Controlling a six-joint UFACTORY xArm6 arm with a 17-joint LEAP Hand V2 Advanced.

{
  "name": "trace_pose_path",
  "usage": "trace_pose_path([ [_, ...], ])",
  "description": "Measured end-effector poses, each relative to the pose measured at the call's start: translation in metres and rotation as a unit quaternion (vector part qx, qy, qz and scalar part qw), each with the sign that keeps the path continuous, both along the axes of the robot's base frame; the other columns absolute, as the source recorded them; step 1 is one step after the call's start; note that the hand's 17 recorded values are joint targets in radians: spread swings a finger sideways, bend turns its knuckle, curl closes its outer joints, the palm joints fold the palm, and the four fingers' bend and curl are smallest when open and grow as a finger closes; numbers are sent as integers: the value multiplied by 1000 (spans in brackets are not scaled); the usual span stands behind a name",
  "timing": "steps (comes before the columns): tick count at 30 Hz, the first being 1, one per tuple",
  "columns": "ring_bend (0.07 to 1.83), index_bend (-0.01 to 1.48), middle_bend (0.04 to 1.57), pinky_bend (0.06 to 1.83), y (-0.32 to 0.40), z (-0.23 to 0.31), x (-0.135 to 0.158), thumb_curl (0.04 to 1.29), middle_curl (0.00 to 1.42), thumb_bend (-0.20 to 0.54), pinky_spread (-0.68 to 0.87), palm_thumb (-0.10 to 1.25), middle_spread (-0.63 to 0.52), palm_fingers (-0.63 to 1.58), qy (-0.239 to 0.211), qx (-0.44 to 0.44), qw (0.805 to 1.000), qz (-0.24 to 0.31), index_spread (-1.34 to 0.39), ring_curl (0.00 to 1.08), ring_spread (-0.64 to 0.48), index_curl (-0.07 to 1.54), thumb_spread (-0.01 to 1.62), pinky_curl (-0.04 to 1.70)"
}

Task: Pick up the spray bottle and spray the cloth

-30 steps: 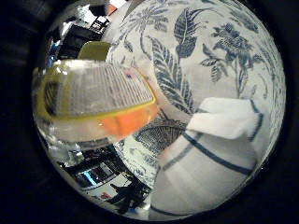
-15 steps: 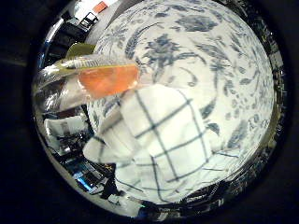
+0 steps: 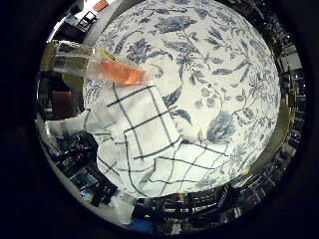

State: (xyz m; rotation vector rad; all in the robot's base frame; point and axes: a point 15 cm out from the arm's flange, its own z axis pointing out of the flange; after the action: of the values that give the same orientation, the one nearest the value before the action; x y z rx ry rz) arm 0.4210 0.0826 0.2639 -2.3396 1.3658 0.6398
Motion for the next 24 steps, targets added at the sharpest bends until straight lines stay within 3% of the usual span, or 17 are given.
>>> trace_pose_path([
  [13, 387, 147, 227, 530, -62, 25, -2, 389, 351, -28, 451, 749, 126, 106, 6, -15, 999, -30, -377, 268, 223, 270, 972, 331],
  [24, 366, 150, 209, 562, -133, 45, -30, 359, 347, -27, 451, 715, 128, 76, 19, -20, 998, -59, -444, 264, 228, 253, 968, 309],
])
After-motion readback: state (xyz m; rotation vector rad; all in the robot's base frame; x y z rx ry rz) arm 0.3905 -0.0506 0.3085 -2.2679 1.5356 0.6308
